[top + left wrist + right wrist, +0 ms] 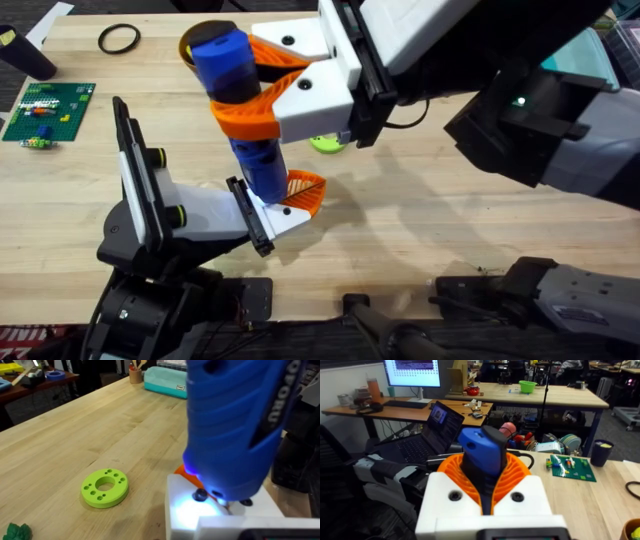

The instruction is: Pick up the gripper from the table and insert it into the empty holder that is missing its gripper. Then pick up a screw, insert it into the mounting hole, and use the screwdriver to tighten it. Finally, clean up the table by picking up the vegetable and placing it into the bucket.

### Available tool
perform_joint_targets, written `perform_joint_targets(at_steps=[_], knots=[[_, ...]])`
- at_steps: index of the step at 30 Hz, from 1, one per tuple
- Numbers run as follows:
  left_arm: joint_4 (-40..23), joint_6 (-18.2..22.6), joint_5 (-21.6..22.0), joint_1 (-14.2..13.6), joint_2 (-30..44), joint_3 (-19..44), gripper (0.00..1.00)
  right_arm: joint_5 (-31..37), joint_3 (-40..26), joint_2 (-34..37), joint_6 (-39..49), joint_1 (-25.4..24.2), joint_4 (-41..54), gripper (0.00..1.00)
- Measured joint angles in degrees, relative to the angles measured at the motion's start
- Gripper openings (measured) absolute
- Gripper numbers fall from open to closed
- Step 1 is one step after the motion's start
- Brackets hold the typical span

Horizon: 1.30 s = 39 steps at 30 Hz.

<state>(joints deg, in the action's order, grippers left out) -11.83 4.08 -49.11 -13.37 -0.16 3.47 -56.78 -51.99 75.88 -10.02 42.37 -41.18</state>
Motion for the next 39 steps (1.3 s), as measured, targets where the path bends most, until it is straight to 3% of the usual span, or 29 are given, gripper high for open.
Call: perform_joint_targets(at_steps=[9, 16, 24, 39], knots=[[0.32, 0.01, -0.02, 0.12, 0.96, 0.01, 0.014, -2.93, 0.02, 0.0, -0.4, -0.18, -0.66, 0.059], [0.43, 0.02, 0.05, 0.13, 0.96, -0.01, 0.015, -6.85, 0.63, -0.05, -2.75, -0.94, -9.86, 0.059], [0.43, 0.02, 0.05, 0.13, 0.96, -0.01, 0.014, -8.22, 0.63, -0.11, -6.8, -3.42, -9.89, 0.059], [0.43, 0.02, 0.06, 0.13, 0.96, -0.01, 0.016, -9.29, 0.63, -0.11, -6.18, -5.05, -10.29, 0.06]])
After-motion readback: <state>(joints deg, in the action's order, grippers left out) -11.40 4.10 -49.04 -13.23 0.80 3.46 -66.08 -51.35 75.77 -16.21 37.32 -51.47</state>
